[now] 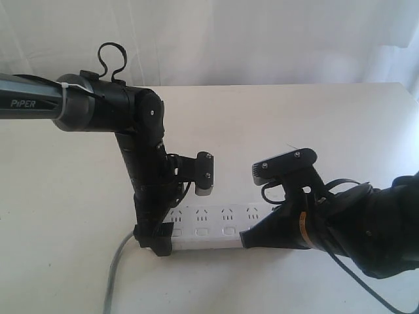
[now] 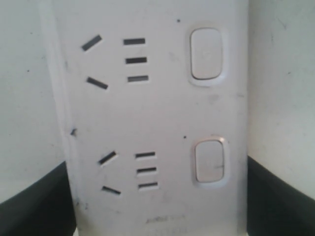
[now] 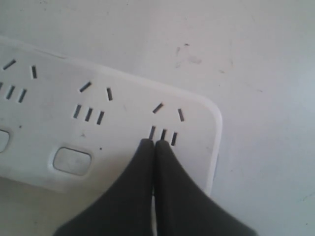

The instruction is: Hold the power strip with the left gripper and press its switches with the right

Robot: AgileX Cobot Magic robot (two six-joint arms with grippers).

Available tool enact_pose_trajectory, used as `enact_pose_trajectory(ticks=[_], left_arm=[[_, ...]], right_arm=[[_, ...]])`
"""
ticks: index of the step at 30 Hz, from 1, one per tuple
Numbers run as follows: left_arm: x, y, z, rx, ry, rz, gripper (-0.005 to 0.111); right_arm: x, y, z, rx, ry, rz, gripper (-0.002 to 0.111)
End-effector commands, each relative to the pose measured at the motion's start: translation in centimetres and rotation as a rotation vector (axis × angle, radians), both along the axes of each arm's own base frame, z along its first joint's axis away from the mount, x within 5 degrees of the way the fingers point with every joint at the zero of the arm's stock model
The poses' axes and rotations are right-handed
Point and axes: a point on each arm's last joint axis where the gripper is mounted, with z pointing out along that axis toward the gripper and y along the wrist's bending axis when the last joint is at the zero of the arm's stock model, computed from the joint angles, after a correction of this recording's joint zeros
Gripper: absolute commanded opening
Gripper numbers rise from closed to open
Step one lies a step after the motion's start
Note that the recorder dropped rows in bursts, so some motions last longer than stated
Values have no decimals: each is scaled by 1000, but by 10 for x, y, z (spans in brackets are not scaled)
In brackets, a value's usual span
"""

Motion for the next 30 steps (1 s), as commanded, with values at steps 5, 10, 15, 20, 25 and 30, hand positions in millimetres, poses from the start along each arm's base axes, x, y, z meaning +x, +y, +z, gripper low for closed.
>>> enact_pose_trajectory(ticks=[5, 10, 15, 20, 25, 30], left_arm=[[-13, 1, -16, 37, 125, -42, 0], [-13, 1, -16, 39, 129, -43, 0], [-13, 1, -16, 39, 129, -43, 0], [-14, 1, -16, 42, 142, -44, 0], [-15, 2, -16, 46, 152, -47, 0], [-15, 2, -16, 45, 150, -46, 0]], right_arm=[[-17, 5, -23, 59, 177, 62, 0], [-23, -6, -29, 0, 173, 29, 0], [-29, -13, -34, -30, 186, 19, 0], [-28, -13, -34, -27, 186, 20, 0], [-20, -7, -13, 9, 107, 50, 0], [-13, -2, 38, 99, -76, 90, 0]])
